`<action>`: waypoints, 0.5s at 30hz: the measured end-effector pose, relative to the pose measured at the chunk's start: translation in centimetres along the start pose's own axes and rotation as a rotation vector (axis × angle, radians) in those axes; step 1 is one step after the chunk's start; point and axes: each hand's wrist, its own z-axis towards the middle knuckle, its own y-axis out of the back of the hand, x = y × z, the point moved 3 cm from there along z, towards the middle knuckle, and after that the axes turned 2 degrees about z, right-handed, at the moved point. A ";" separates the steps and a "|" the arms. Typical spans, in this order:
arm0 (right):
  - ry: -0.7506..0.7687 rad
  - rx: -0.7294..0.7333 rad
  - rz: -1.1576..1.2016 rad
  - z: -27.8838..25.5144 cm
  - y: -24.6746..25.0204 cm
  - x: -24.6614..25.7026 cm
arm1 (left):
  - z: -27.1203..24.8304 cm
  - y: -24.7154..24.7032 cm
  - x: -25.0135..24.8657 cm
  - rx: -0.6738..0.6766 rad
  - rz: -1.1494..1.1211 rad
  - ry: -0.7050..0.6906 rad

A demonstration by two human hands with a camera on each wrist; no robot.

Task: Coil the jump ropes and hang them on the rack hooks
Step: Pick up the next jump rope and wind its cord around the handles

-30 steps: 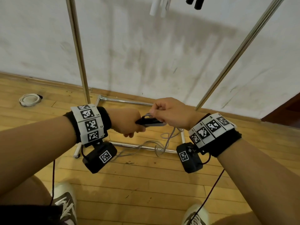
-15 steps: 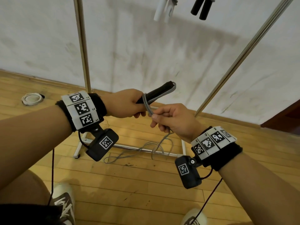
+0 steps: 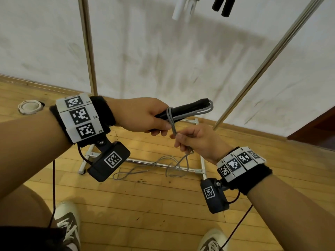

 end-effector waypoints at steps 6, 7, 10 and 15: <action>0.077 -0.060 -0.233 0.3 0.7 -0.7 | -0.2 0.0 -0.8 0.022 -0.098 -0.023; 0.107 -0.033 -0.275 0.4 0.6 -0.8 | -0.2 -0.1 -0.8 0.038 -0.101 -0.016; 0.050 0.012 -0.323 0.6 0.7 -2.0 | -0.5 -0.6 -1.0 0.117 -0.048 -0.031; -0.120 0.139 -0.643 1.1 2.0 -2.2 | -0.5 -2.2 -0.9 0.285 0.114 0.001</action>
